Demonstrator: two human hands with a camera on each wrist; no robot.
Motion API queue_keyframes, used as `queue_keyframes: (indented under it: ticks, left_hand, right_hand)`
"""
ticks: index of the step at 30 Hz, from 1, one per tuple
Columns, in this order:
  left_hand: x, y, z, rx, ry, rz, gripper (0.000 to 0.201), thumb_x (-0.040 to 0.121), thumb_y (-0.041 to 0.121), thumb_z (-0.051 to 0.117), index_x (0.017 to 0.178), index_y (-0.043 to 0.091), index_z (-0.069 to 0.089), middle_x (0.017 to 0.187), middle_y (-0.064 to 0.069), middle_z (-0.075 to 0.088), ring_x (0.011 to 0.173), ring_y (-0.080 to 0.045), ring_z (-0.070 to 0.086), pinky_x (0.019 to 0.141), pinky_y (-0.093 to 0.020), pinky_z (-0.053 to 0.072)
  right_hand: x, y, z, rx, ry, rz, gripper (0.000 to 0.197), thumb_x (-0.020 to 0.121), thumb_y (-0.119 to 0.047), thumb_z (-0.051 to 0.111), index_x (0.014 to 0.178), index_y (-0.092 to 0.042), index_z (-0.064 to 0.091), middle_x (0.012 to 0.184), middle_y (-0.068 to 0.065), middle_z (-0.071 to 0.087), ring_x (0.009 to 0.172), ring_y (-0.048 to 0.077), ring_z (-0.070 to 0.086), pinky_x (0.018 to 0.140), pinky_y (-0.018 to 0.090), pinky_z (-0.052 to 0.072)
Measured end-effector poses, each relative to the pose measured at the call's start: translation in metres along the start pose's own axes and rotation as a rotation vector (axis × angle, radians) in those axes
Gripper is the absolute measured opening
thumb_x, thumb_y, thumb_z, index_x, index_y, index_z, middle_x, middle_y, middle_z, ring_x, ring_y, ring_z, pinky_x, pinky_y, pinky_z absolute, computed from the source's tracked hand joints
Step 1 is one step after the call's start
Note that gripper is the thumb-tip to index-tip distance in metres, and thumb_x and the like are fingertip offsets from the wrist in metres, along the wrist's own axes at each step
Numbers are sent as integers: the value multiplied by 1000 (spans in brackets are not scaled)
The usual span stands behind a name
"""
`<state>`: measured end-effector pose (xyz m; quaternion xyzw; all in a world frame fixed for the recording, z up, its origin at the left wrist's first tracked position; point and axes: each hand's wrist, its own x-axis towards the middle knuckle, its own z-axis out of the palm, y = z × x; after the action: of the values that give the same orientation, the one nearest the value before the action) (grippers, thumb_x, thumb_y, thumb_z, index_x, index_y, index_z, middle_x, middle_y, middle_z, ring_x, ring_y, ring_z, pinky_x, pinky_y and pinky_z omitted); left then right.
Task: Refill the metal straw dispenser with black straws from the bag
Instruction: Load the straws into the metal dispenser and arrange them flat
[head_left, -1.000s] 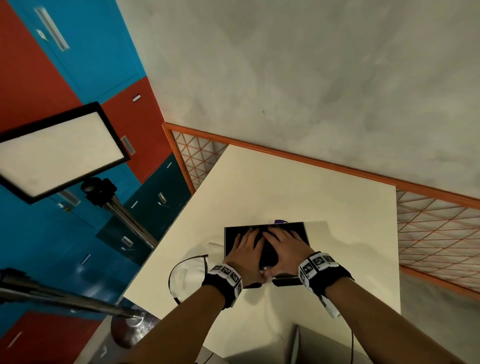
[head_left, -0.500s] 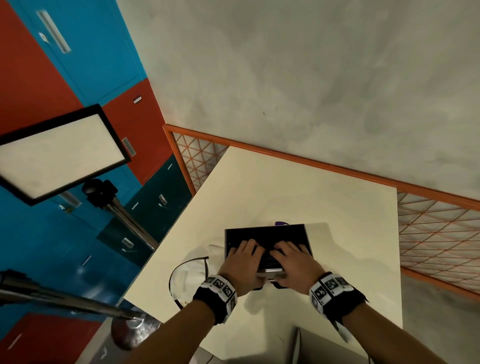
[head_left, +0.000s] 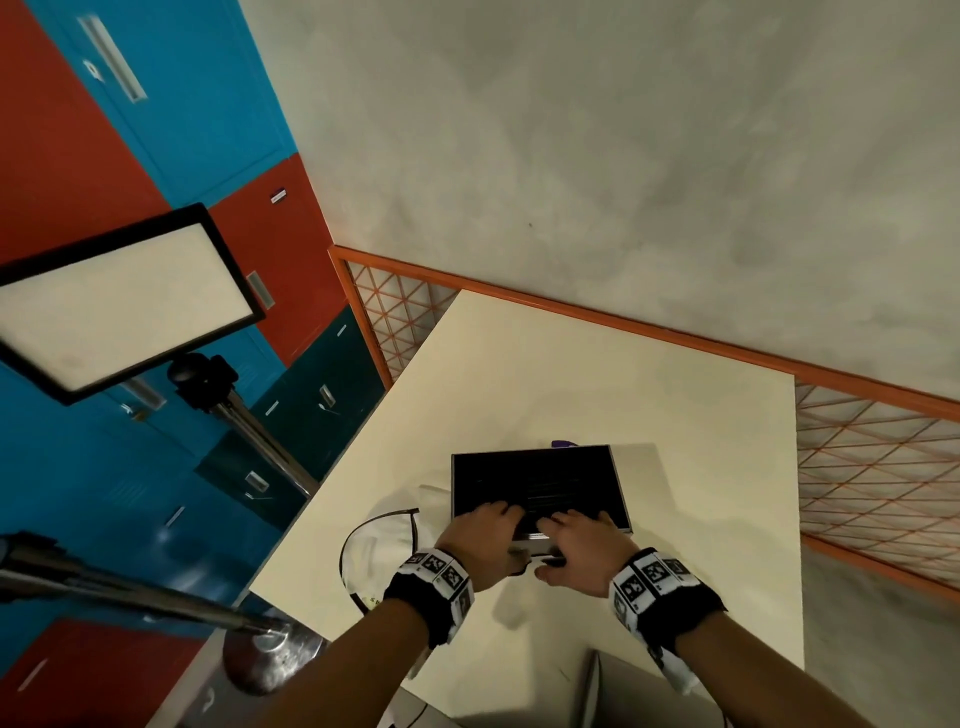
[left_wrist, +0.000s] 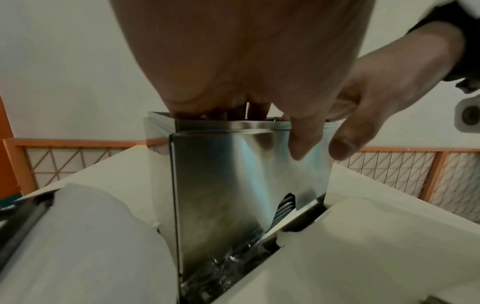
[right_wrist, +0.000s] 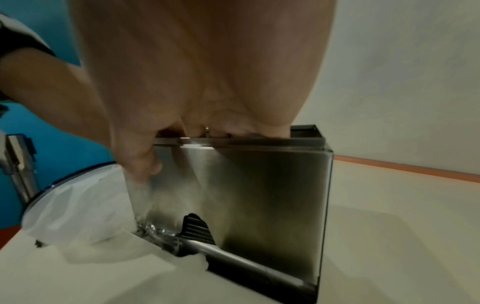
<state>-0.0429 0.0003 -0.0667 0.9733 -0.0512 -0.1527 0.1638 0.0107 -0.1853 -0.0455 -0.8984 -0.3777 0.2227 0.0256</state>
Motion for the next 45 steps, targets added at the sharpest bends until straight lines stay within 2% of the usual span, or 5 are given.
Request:
queue_keyframes:
  ticks: [7, 18, 28, 34, 45]
  left_hand:
    - [13, -8, -11, -53, 304, 53, 66, 92, 63, 32, 130, 15, 56, 126, -5, 50, 115, -25, 47, 97, -42, 46]
    - [16, -2, 0, 130, 19, 55, 76, 98, 69, 17, 158, 22, 24, 164, 1, 21, 152, -22, 15, 123, -53, 12]
    - [2, -23, -33, -5, 447, -190, 31, 97, 33, 50, 122, 17, 54, 115, -4, 55, 103, -27, 55, 80, -41, 50]
    - [-4, -28, -41, 0, 18, -535, 33, 106, 35, 36, 121, 7, 47, 122, -14, 63, 109, -36, 62, 83, -41, 47]
    - [-19, -10, -51, 32, 147, -462, 24, 101, 14, 37, 123, 5, 42, 114, -15, 65, 102, -38, 65, 83, -45, 51]
  right_hand:
    - [19, 13, -13, 371, 423, 235, 47, 96, -40, 40, 129, -9, 53, 130, 8, 49, 118, 29, 48, 101, 40, 41]
    - [35, 10, -18, 508, 290, 558, 37, 97, -27, 46, 130, -10, 47, 127, 17, 51, 110, 36, 56, 92, 39, 46]
    - [-11, 38, -53, 353, 454, 505, 30, 95, -32, 46, 121, -18, 52, 117, 6, 55, 102, 30, 59, 79, 38, 49]
    - [5, 59, -45, 270, -51, 606, 30, 99, -34, 42, 96, -9, 58, 97, 12, 61, 85, 32, 63, 68, 32, 45]
    - [-17, 50, -39, 123, 183, 558, 15, 95, -18, 42, 103, -10, 52, 103, 11, 65, 95, 35, 64, 69, 35, 43]
